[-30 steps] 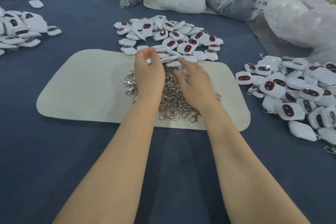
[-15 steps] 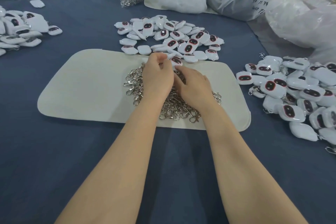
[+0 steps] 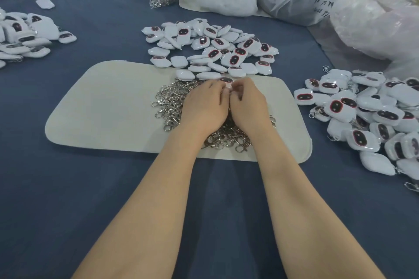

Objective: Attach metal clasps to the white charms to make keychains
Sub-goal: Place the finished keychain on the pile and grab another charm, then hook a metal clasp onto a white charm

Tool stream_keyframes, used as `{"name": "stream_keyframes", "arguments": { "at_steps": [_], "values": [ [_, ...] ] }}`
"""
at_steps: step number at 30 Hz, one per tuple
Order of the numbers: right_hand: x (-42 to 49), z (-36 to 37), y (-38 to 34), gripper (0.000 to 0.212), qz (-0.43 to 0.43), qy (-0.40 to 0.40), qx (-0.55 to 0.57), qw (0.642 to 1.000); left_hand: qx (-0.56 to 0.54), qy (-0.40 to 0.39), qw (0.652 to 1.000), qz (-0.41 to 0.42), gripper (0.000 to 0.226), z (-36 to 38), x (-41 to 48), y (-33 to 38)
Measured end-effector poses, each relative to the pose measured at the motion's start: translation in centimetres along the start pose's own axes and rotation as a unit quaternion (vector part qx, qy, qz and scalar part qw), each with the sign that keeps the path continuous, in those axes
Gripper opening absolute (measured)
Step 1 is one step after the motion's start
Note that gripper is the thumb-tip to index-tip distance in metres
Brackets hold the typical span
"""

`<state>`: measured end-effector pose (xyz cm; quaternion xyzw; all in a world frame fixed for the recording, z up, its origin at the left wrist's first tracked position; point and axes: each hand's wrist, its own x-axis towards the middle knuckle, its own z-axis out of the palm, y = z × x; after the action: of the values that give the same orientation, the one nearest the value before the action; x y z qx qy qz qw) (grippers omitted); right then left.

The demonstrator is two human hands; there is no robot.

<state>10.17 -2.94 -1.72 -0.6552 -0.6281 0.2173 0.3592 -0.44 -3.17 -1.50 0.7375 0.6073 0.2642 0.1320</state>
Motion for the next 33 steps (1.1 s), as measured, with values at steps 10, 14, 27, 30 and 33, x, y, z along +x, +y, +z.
{"name": "stream_keyframes", "arguments": {
  "at_steps": [10,14,27,30,33],
  "values": [
    [0.2,-0.2,0.2,0.027,-0.027,0.019,-0.022,0.999,-0.054,-0.004,0.998,-0.016,0.033,-0.2,-0.5,0.3],
    [0.1,-0.9,-0.2,0.025,0.016,0.085,0.078,0.993,-0.085,0.019,0.995,-0.045,0.026,-0.5,-0.4,0.3],
    [-0.4,-1.8,-1.0,0.013,0.024,0.095,0.264,0.959,-0.263,0.070,0.959,-0.077,0.024,-1.2,-0.3,1.1],
    [-0.6,-1.7,-1.5,0.014,0.005,0.053,0.284,0.957,-0.319,0.076,0.940,-0.093,0.015,-1.6,-0.3,1.4],
    [-0.7,-1.8,-1.9,0.010,-0.017,0.057,0.201,0.978,-0.373,0.107,0.911,-0.137,0.011,-1.8,-0.3,1.5]
  ]
}}
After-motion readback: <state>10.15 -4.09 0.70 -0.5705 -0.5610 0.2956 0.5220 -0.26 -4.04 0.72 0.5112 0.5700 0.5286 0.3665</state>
